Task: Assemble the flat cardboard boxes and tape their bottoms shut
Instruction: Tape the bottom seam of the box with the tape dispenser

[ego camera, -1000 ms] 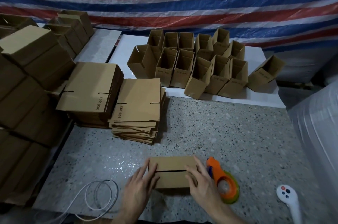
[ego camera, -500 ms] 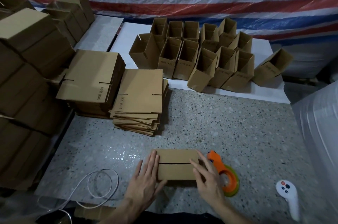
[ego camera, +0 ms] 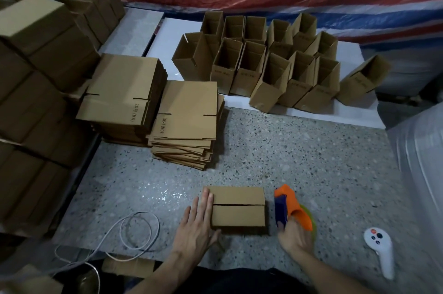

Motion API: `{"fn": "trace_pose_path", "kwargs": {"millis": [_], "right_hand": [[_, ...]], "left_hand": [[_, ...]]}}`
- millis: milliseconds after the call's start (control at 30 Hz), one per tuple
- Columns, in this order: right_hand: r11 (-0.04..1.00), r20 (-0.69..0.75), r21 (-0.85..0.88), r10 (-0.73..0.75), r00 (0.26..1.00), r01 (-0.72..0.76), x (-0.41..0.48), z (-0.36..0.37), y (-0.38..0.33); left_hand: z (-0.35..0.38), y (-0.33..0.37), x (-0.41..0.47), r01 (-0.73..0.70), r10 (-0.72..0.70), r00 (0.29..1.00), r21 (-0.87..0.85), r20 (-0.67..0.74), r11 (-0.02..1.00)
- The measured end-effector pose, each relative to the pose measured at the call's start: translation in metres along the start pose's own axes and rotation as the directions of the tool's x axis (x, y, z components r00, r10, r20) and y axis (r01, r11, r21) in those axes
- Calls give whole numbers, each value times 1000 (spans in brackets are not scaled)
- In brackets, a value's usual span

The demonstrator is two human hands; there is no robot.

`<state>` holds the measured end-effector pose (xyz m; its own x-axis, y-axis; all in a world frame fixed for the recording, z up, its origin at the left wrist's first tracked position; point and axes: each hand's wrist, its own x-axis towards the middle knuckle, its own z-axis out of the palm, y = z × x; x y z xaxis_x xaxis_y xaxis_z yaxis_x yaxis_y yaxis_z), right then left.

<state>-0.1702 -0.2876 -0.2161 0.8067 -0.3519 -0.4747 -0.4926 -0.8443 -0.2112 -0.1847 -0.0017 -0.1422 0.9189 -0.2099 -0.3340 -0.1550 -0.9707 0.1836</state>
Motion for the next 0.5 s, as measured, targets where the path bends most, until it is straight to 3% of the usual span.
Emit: {"fn": "trace_pose_path", "kwargs": {"millis": [67, 200, 300, 367, 433, 500], "right_hand": [[1000, 6, 9, -30, 1000, 30, -1, -15, -3], [953, -119, 215, -192, 974, 214, -6, -57, -17], [838, -255, 421, -259, 932, 348, -18, -96, -41], [706, -291, 564, -315, 903, 428, -28, -118, -60], [582, -237, 671, -419, 876, 459, -33, -130, -82], [532, -120, 695, -577, 808, 483, -31, -132, -103]], "left_hand": [[9, -3, 4, -6, 4, 996, 22, 88, 1000], [16, -6, 3, -39, 36, 997, 33, 70, 999], [19, -8, 3, -47, 47, 998, 23, 37, 999], [23, -7, 4, -41, 41, 999, -26, 13, 999], [24, -8, 3, -33, 33, 999, -55, 3, 998], [24, -9, 3, -45, 40, 997, -75, -72, 996]]}}
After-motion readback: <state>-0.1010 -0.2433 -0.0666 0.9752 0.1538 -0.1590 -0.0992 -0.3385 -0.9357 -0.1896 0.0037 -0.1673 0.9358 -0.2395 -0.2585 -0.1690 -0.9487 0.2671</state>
